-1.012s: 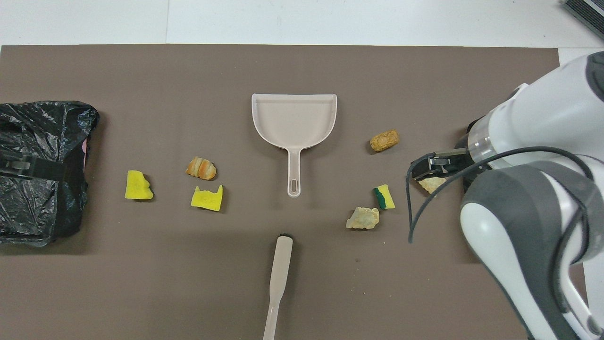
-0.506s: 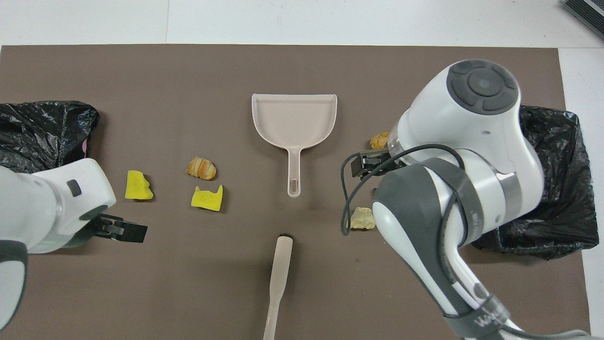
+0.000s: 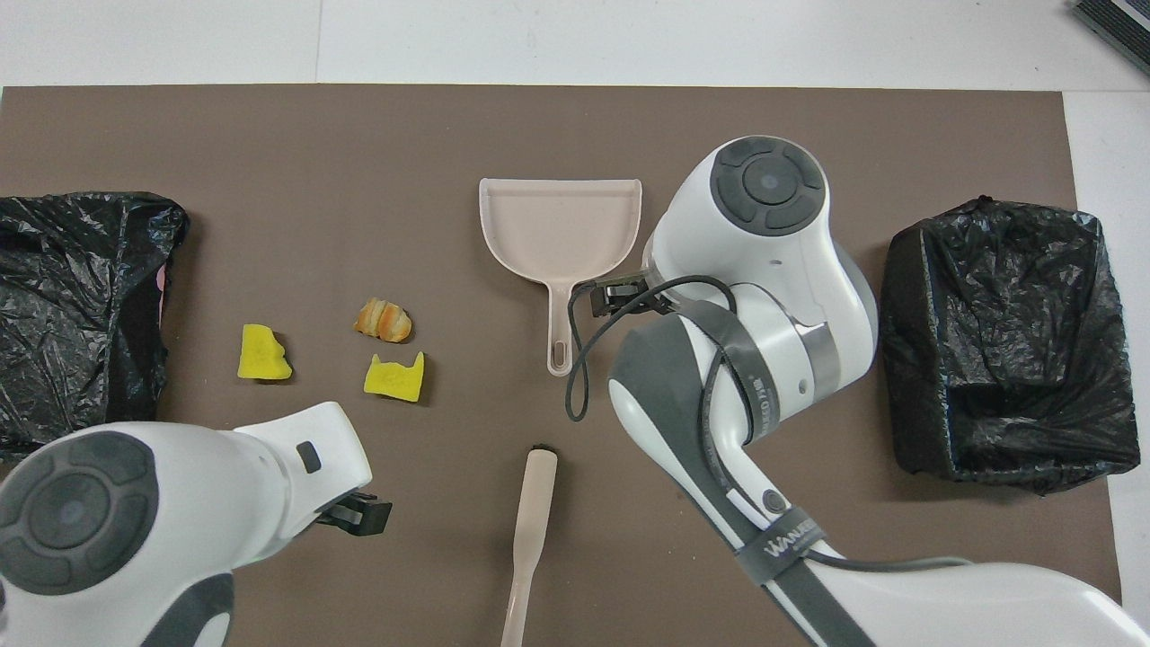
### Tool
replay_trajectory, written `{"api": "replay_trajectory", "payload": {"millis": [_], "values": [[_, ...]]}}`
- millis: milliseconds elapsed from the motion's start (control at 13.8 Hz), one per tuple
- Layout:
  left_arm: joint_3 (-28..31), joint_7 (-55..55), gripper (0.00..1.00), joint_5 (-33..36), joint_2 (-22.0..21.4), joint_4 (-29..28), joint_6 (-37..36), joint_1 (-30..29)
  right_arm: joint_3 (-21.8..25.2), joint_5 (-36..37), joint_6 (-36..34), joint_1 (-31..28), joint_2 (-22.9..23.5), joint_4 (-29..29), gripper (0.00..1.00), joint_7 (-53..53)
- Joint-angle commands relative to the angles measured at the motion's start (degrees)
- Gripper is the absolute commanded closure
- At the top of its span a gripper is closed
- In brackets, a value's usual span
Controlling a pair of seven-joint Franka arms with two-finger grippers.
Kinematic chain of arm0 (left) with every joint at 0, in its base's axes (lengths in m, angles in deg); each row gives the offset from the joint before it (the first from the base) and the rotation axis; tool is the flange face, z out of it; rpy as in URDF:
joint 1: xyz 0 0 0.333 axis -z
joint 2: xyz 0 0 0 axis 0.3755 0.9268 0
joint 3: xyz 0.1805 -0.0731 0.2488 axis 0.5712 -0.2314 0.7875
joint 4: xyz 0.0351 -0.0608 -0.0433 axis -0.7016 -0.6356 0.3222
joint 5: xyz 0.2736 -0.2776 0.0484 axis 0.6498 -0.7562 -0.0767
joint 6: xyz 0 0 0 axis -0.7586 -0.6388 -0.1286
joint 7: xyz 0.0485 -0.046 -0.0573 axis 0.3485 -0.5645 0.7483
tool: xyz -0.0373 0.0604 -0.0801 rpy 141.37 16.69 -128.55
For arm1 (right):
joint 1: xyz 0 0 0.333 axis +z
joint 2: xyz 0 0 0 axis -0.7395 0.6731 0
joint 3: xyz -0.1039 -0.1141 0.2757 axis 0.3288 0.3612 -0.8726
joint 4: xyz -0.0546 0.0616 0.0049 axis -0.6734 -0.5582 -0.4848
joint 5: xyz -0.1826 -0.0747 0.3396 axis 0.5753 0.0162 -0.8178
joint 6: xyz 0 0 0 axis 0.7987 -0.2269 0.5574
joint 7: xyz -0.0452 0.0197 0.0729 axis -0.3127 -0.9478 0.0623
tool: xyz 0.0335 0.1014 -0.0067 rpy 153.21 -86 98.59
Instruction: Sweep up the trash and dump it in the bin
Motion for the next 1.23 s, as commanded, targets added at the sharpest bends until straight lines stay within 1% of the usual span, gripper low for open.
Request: {"api": "replay_trajectory", "payload": {"millis": [0, 145, 217, 361, 434, 506, 723, 867, 939, 1084, 1156], "values": [[1.0, 4.1, 0.00, -0.5, -4.5, -6.1, 3.3, 5.1, -0.2, 0.4, 4.7, 2.4, 4.2, -1.6, 0.00, -3.8], [0.9, 4.6, 0.00, -1.1, -4.5, -6.1, 3.8, 5.8, 0.0, 0.6, 8.4, 4.6, 6.7, -1.7, 0.00, -5.6], [0.9, 5.7, 0.00, -1.3, -4.2, -6.8, 4.7, 7.6, 0.0, 1.0, 9.2, 5.2, 7.3, -1.6, 0.00, -6.3], [0.9, 11.1, 0.00, -1.3, -4.4, -10.3, 9.1, 12.1, -0.1, 1.2, 11.0, 6.2, 7.7, -1.2, 0.01, -8.4], [0.9, 11.7, 0.00, -1.3, -4.1, -10.6, 9.5, 13.5, -0.1, 1.5, 11.9, 6.7, 7.7, -0.9, 0.05, -9.1], [0.9, 13.0, 0.00, -1.3, -4.2, -11.1, 9.9, 14.6, -0.1, 2.1, 12.2, 6.9, 7.7, 0.2, 0.14, -9.6], [0.9, 17.7, 0.00, -1.4, -3.4, -11.7, 11.7, 19.8, -0.1, 2.8, 12.6, 6.9, 7.7, 1.9, 0.32, -9.6], [0.9, 21.5, 0.00, -1.3, -2.4, -15.7, 17.1, 24.1, -0.1, 2.7, 12.8, 6.8, 7.4, 2.5, 0.33, -9.6], [0.9, 22.8, 0.00, -1.3, -2.1, -17.1, 18.9, 25.3, -0.1, 2.7, 13.3, 6.8, 7.3, 2.8, 0.33, -9.6], [0.9, 24.6, 0.00, -1.4, -1.0, -18.2, 20.1, 27.6, -0.1, 2.8, 13.4, 6.8, 7.1, 3.2, 0.35, -9.6], [0.9, 26.0, 0.00, -1.4, 0.1, -18.4, 21.5, 28.1, 0.0, 2.8, 13.4, 6.8, 7.1, 3.3, 0.44, -9.6]]}}
